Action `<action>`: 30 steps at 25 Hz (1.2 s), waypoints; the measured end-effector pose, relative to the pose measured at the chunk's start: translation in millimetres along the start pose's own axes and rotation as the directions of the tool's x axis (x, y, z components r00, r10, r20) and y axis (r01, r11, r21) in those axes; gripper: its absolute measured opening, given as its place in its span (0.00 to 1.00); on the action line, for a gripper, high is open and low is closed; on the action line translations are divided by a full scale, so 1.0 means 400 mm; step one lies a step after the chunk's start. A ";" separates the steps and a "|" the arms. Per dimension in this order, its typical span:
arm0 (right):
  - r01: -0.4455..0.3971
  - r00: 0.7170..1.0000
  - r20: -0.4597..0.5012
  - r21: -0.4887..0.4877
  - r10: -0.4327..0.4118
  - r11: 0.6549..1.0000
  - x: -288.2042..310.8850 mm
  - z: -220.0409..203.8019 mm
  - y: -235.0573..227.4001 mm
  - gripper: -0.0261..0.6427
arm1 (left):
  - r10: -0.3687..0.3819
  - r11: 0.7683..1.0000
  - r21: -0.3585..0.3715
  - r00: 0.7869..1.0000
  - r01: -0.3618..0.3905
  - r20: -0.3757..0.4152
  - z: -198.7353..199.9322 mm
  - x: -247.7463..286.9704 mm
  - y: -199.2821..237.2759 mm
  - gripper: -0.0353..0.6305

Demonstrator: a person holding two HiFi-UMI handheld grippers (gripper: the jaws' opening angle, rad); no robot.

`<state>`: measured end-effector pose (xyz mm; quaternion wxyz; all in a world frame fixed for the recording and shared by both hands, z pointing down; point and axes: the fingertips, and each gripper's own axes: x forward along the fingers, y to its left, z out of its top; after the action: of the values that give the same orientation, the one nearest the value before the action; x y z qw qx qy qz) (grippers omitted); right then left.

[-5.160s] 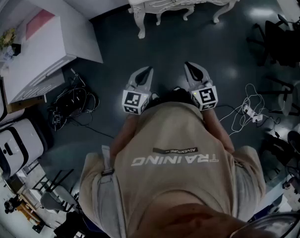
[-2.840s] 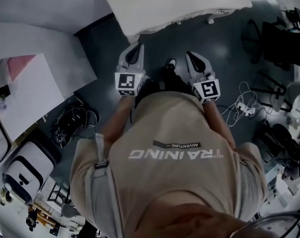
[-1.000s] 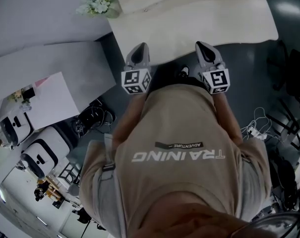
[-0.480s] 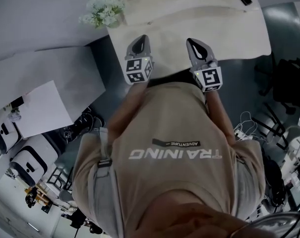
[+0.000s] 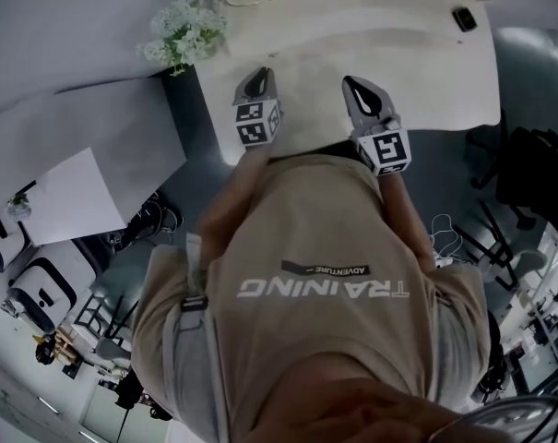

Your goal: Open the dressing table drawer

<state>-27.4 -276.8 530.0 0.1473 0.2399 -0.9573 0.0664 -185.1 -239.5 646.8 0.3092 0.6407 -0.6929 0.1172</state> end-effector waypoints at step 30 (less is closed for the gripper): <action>-0.176 0.984 -0.026 0.061 0.178 0.982 0.079 -0.108 -0.222 0.04 | 0.257 0.965 -0.039 0.965 -0.260 -0.055 -0.035 0.161 -0.019 0.20</action>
<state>-0.5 -359.8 586.0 0.1485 0.1570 -0.9700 0.1110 -173.2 -285.3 693.3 0.3231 0.5345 -0.7652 0.1564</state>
